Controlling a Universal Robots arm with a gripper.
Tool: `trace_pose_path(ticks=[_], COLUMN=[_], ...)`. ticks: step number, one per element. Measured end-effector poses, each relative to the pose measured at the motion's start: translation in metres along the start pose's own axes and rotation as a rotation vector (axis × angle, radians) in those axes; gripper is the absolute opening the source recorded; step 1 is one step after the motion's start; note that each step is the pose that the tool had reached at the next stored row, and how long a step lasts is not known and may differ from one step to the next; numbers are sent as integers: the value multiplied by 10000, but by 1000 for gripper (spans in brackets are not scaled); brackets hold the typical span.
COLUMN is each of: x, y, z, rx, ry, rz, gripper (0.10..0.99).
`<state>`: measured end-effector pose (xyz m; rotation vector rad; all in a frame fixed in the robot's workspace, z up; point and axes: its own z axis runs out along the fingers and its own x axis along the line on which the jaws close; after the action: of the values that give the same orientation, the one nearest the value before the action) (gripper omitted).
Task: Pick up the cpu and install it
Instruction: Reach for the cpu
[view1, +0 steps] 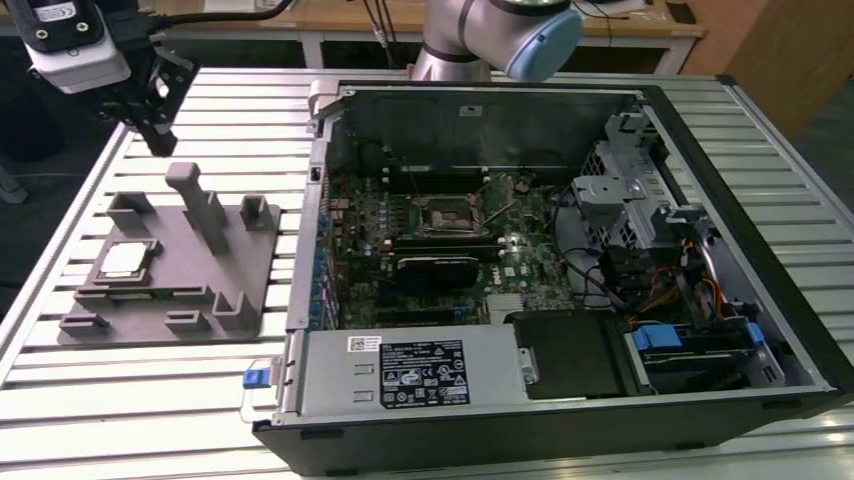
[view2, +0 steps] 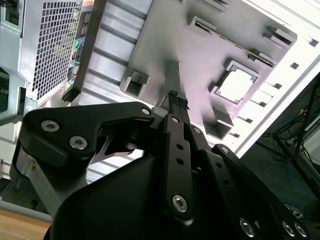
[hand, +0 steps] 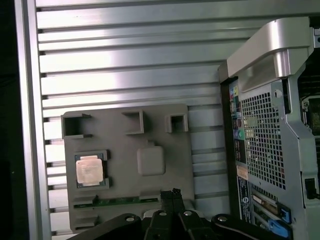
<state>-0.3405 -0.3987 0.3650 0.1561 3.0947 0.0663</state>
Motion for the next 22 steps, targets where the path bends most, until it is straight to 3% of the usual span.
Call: trace_pose_path(ticks=[22], x=[165], y=[-22], z=[129], rx=[2], ry=[-1], rz=[37], gripper=[106])
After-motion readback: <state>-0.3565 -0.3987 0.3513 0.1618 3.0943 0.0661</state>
